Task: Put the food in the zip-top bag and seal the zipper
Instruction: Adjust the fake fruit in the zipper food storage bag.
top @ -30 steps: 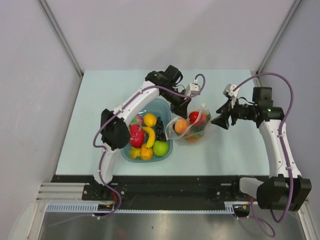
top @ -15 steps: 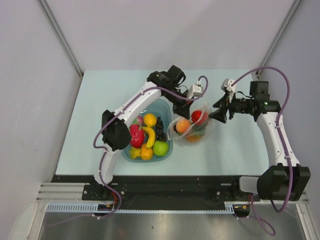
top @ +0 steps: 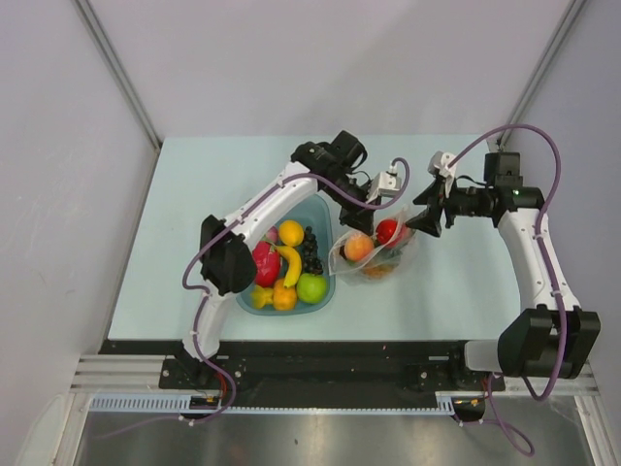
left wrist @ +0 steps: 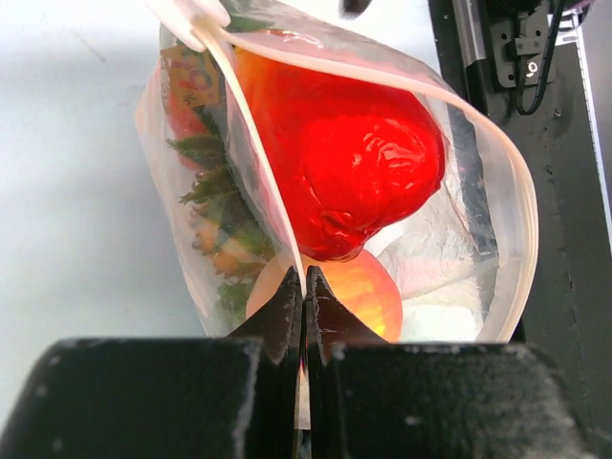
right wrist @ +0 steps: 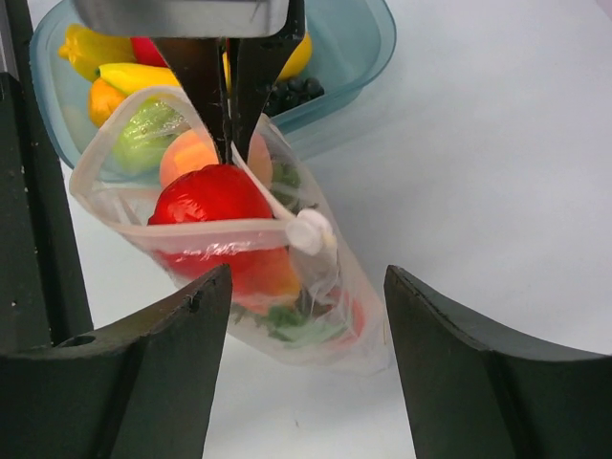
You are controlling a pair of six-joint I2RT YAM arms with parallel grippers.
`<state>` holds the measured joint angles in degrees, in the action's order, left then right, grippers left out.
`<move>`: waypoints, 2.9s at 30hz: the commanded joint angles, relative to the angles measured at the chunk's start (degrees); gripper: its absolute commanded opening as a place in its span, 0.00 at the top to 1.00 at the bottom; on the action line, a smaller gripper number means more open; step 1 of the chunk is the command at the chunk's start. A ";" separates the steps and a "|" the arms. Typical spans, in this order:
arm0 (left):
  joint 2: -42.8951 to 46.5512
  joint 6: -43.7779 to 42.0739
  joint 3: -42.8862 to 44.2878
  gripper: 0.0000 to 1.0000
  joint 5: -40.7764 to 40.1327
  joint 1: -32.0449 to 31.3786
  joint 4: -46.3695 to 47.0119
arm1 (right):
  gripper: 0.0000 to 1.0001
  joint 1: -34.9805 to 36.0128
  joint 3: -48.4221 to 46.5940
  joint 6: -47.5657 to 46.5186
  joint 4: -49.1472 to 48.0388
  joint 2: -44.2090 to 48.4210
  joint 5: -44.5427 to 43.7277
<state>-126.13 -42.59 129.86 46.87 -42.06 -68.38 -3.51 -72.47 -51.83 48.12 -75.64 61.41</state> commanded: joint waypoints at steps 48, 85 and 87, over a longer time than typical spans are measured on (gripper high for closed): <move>17.13 30.89 -23.85 0.41 -15.76 -6.55 33.91 | 1.00 -2.29 10.77 15.28 -2.24 17.54 2.40; 39.10 20.00 -44.77 0.37 -8.89 4.26 41.75 | 1.00 -2.56 11.47 9.12 0.13 18.60 3.98; 42.01 22.79 -49.06 0.45 -8.90 7.68 40.79 | 1.00 -2.56 11.30 8.94 0.13 18.33 3.98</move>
<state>-92.66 -24.27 87.64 37.17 -39.11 -29.98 -5.85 -60.31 -41.19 48.60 -58.22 63.53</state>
